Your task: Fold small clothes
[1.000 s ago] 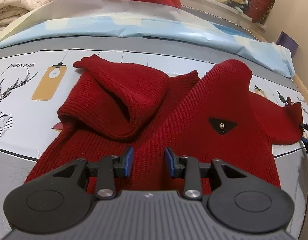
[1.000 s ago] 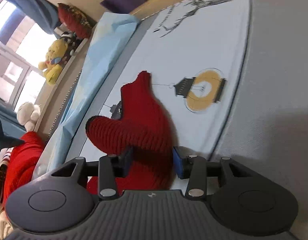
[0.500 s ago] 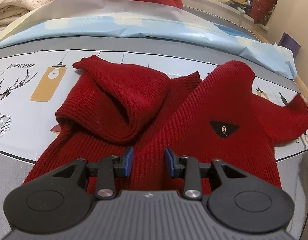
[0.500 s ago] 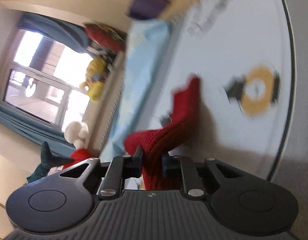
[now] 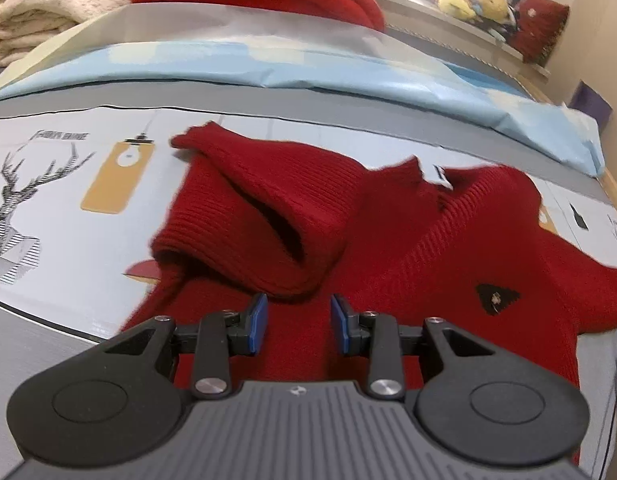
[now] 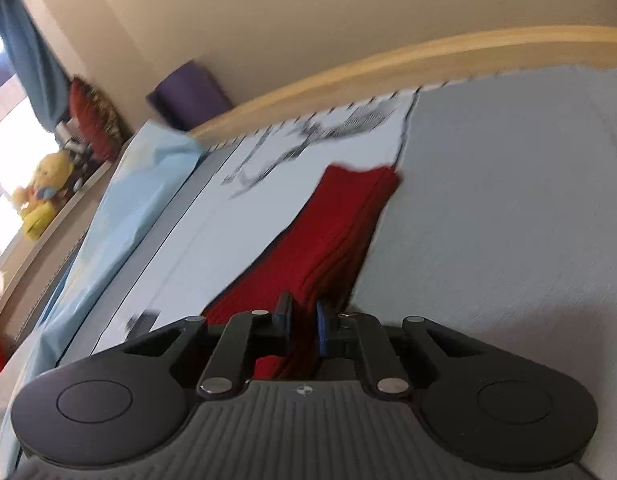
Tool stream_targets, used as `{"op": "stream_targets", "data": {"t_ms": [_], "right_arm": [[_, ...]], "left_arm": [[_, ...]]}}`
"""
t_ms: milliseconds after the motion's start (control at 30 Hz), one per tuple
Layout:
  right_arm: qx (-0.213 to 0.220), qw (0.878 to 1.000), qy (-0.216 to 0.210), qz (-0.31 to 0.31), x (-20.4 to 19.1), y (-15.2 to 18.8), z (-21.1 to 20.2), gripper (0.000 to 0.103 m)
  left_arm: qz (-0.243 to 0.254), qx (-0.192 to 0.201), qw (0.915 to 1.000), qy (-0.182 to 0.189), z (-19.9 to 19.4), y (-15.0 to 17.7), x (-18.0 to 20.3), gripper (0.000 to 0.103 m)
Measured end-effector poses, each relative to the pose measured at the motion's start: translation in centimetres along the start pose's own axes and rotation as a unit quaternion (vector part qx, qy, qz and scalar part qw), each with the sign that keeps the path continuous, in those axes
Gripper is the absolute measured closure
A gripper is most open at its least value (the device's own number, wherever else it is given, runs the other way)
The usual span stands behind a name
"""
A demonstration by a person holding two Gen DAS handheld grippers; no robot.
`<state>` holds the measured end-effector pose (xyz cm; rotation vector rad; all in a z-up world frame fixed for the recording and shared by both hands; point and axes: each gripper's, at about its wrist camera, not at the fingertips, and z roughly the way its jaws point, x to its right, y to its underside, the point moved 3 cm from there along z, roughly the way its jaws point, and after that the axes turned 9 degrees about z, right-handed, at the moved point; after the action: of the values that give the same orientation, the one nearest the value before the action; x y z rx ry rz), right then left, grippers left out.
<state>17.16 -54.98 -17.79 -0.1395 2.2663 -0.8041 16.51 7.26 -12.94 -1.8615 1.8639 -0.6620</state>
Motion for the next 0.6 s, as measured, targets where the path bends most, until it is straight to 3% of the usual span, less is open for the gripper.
{"op": "stream_targets", "data": {"t_ms": [100, 167, 233, 300, 367, 467, 533, 600], "right_arm": [[0.019, 0.999, 0.038, -0.007, 0.2, -0.7, -0.4, 0.094], [0.07, 0.992, 0.087, -0.061, -0.6, -1.1, -1.9, 0.093], [0.1, 0.986, 0.092, -0.092, -1.6, -1.4, -3.4, 0.09], [0.12, 0.985, 0.063, -0.105, -3.9, -1.5, -5.8, 0.09], [0.094, 0.989, -0.007, -0.112, -6.5, -1.0, -8.8, 0.089], [0.016, 0.989, -0.1, -0.107, -10.8, 0.9, -13.2, 0.064], [-0.071, 0.974, -0.174, -0.127, -13.3, 3.6, -16.0, 0.056], [-0.133, 0.956, -0.217, -0.146, -14.5, 6.6, -18.4, 0.05]], "left_arm": [[-0.012, 0.015, 0.9998, -0.006, -0.1, -0.8, -1.7, 0.065], [-0.021, 0.026, 0.9994, -0.006, 0.0, -1.3, -2.7, 0.065], [-0.032, 0.029, 0.999, 0.003, 0.3, -1.7, -3.2, 0.065], [-0.05, 0.026, 0.9981, 0.026, 1.1, -2.0, -3.5, 0.065], [-0.064, 0.025, 0.9965, 0.046, 1.8, -2.5, -3.5, 0.065], [-0.076, 0.031, 0.9945, 0.064, 2.7, -3.2, -3.3, 0.065], [-0.082, 0.036, 0.9927, 0.081, 3.2, -3.7, -3.2, 0.065], [-0.077, 0.039, 0.9922, 0.089, 3.8, -4.0, -3.1, 0.065]]}}
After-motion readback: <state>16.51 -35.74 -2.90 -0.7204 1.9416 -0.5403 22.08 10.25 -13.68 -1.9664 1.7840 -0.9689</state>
